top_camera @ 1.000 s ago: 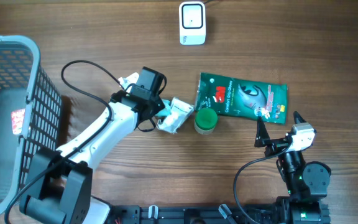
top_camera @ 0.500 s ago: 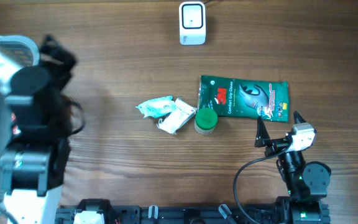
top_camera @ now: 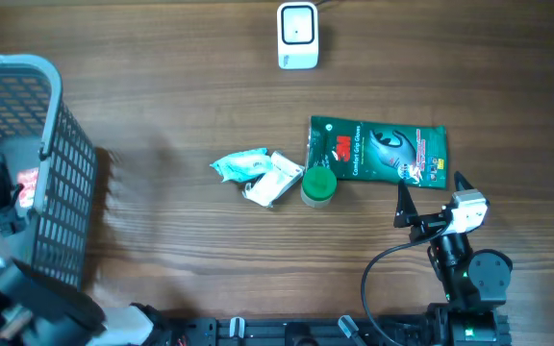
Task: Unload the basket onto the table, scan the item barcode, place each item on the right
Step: 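Return the left gripper into the basket and grasp the red tissue pack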
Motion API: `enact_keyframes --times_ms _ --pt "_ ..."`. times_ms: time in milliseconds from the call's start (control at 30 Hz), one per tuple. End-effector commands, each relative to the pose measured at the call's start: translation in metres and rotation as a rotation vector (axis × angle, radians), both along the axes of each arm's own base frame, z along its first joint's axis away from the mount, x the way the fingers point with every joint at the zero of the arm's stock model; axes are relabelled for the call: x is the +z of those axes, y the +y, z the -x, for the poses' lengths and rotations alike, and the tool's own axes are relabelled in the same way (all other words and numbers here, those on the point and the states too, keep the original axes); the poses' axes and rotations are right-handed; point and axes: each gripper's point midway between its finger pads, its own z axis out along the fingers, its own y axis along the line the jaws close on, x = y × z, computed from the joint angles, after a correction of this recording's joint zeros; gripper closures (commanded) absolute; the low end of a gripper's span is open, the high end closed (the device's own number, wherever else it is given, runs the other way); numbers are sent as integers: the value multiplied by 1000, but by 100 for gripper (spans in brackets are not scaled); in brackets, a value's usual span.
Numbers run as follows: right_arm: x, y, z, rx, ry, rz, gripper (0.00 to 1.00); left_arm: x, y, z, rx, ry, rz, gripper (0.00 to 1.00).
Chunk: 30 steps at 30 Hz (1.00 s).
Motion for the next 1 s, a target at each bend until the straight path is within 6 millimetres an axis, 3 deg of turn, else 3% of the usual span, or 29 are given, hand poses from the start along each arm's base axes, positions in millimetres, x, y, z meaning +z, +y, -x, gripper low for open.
enact_keyframes --times_ms 0,167,200,233,267,367,400,467,500,533,567,667,733,800,867,900,967 --pt "2 -1 0 -4 -10 12 0 -48 0 -13 -2 17 108 5" --pt "2 -1 0 -4 -10 13 0 -78 6 -19 -3 39 130 16" --pt "2 -1 0 -4 -10 13 0 -81 7 -20 -3 40 131 24" --pt "2 -1 0 -4 -10 13 0 -84 6 -20 -3 42 135 69" --pt "2 -1 0 -4 -10 12 0 -84 6 -20 -3 43 136 96" --pt "2 -1 0 -4 -10 12 0 -79 10 -23 -4 24 116 96" --pt "2 -1 0 -4 -10 13 0 -69 13 -29 -10 -13 99 96" --pt "2 -1 0 -4 -10 12 0 -38 14 -50 -48 -142 81 96" --pt "2 -1 0 -4 -10 13 1 -7 13 -68 -90 -260 71 96" --pt "2 -1 0 -4 -10 12 0 38 8 -88 -160 -412 61 96" --pt "2 -1 0 -4 -10 13 0 64 4 -94 -196 -485 46 96" --pt "2 -1 0 -4 -10 13 0 186 -28 -97 -364 -756 -51 96" --pt "2 -1 0 -4 -10 12 1 244 -64 -79 -459 -865 -119 96" --pt "2 -1 0 -4 -10 13 0 271 -95 -63 -501 -896 -154 96" --pt "2 -1 0 -4 -10 13 0 288 -152 -49 -689 -887 -225 96" --pt "2 -1 0 -4 -10 13 0 284 -188 -47 -812 -855 -236 96" --pt "2 -1 0 -4 -10 13 0 267 -226 -49 -919 -768 -221 96"
